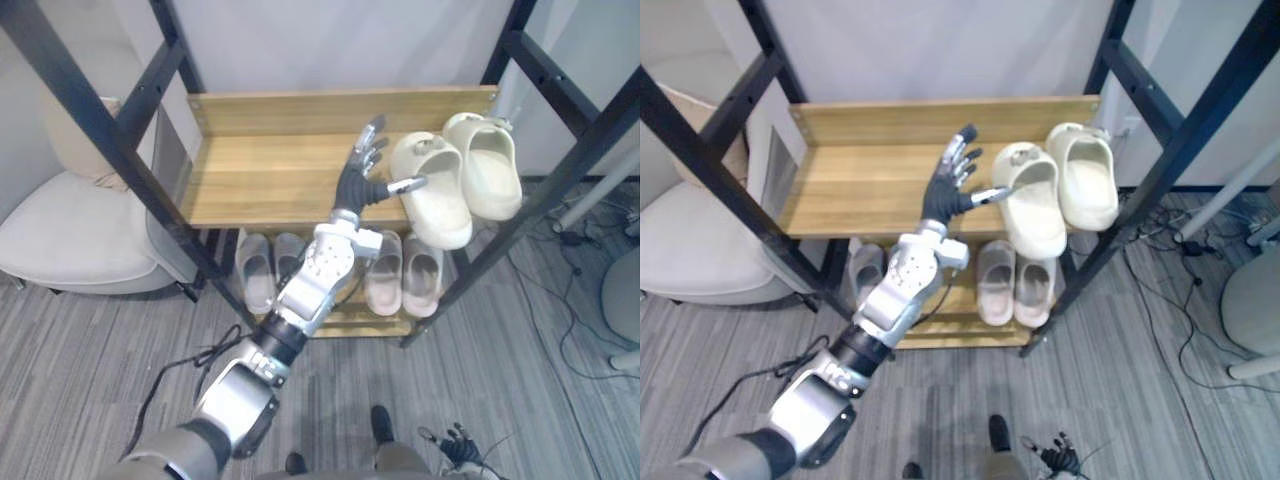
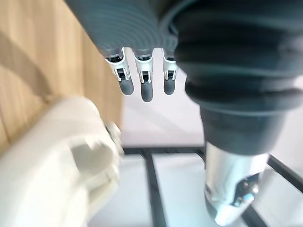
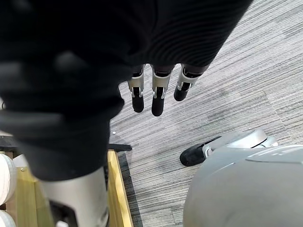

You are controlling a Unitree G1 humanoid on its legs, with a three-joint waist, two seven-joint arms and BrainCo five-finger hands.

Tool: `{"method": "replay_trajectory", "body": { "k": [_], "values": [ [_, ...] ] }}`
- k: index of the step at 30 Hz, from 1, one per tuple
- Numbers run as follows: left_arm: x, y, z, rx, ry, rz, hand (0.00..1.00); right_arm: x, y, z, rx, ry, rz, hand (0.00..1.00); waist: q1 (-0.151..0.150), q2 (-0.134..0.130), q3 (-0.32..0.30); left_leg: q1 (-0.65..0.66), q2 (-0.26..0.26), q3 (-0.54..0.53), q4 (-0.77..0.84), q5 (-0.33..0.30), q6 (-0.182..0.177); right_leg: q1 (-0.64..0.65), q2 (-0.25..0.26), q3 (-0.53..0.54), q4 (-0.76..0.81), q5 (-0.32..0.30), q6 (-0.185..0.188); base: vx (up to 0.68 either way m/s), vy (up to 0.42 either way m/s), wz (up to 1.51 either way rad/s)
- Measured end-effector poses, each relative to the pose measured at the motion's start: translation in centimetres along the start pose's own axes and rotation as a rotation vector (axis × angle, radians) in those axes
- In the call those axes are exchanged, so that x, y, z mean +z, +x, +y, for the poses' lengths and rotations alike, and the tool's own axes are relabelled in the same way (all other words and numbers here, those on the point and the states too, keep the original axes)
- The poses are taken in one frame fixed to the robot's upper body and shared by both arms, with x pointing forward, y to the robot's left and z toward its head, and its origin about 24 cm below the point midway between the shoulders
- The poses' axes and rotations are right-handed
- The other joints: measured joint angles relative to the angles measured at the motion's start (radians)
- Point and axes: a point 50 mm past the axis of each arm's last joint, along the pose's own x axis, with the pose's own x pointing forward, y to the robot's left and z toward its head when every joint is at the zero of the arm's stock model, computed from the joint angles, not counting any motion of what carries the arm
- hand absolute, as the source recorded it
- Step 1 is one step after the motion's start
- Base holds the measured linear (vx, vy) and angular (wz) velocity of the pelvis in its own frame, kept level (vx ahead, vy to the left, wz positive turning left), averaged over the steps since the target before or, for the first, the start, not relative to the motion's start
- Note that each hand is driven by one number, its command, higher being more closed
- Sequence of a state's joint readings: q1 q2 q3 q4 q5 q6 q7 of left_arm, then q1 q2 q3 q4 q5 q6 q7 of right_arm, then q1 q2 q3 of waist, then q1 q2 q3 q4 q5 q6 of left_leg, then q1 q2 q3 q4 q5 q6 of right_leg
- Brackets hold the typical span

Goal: Organize the slippers on the shoe rack

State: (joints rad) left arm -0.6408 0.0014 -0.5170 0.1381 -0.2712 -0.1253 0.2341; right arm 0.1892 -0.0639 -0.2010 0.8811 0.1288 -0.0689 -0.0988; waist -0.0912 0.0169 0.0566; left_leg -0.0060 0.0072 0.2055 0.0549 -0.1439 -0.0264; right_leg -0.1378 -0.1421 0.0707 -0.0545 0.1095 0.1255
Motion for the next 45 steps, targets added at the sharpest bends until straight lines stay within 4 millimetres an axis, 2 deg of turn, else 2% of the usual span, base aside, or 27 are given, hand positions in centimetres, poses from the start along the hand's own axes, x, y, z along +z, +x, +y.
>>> {"method": "replay_trajectory", "body": {
  "k": [4,9,13,16,21,25,30,36,45],
  "values": [
    [-0.2,-1.5,-2.2,-0.185,-0.154,0.017,0.00,-0.4,0.0,-0.3,-0.004,-0.010,0.019,0.00,0.013,0.001,-0.015,0.005,0.000,-0.002,0.000,0.000,0.000,0.006,0.000,-0.002,0.000,0.000,0.000,0.00,0.000,0.00],
    [-2.4,-4.4,-4.7,-0.413,-0.290,0.149,0.00,-1.2,0.1,-0.7,0.001,-0.041,0.066,0.00,0.012,0.006,-0.042,0.008,-0.001,-0.022,0.000,0.000,-0.001,0.021,-0.001,-0.024,-0.004,-0.007,-0.002,-0.01,-0.030,0.10],
    [-4.5,-6.5,-4.5,-0.483,-0.286,0.264,0.00,-0.7,0.3,-0.6,0.023,-0.096,0.059,0.00,0.000,0.012,-0.047,0.007,-0.003,-0.028,-0.003,0.002,-0.004,0.035,0.001,-0.039,-0.033,0.004,-0.016,0.00,-0.011,0.04],
    [-6.0,-7.0,-3.7,-0.467,-0.248,0.333,0.00,-0.4,0.6,-0.3,0.038,-0.127,0.060,0.00,-0.007,0.012,-0.047,0.007,0.000,-0.032,-0.008,0.004,-0.006,0.035,0.004,-0.046,-0.035,0.006,-0.019,0.00,-0.043,0.03],
    [-7.4,-7.5,-3.1,-0.451,-0.186,0.387,0.00,0.3,0.8,0.0,0.046,-0.137,0.041,0.00,-0.025,0.007,-0.044,0.010,0.000,-0.032,-0.017,0.004,-0.006,0.034,0.004,-0.053,-0.042,0.004,-0.022,0.00,0.000,0.00],
    [-8.5,-7.8,-2.6,-0.430,-0.128,0.429,0.00,0.6,0.9,0.5,0.058,-0.164,0.031,0.00,-0.036,-0.010,-0.032,0.012,0.000,-0.028,-0.020,0.003,-0.006,0.033,0.005,-0.053,-0.043,0.004,-0.022,0.00,0.000,0.00],
    [-9.0,-7.8,-2.2,-0.408,-0.087,0.449,0.00,0.8,0.9,0.8,0.064,-0.164,0.024,0.00,-0.054,-0.017,-0.026,0.013,-0.001,-0.017,-0.029,0.003,-0.006,0.025,0.006,-0.045,-0.043,0.004,-0.022,0.00,-0.017,-0.06],
    [-8.9,-6.6,-1.7,-0.396,-0.025,0.435,0.00,1.3,1.1,1.0,0.065,-0.155,0.012,0.00,-0.072,-0.013,-0.001,0.025,0.001,0.006,-0.043,0.001,-0.008,0.016,0.012,-0.027,-0.043,0.004,-0.022,0.02,-0.019,-0.12],
    [-8.2,-5.1,-0.9,-0.332,0.010,0.393,0.00,1.6,1.2,1.0,0.064,-0.150,0.004,0.00,-0.075,-0.003,0.017,0.025,0.005,0.010,-0.047,0.001,-0.009,0.012,0.017,-0.027,-0.043,0.004,-0.021,0.01,-0.031,-0.02]
  ]
}}
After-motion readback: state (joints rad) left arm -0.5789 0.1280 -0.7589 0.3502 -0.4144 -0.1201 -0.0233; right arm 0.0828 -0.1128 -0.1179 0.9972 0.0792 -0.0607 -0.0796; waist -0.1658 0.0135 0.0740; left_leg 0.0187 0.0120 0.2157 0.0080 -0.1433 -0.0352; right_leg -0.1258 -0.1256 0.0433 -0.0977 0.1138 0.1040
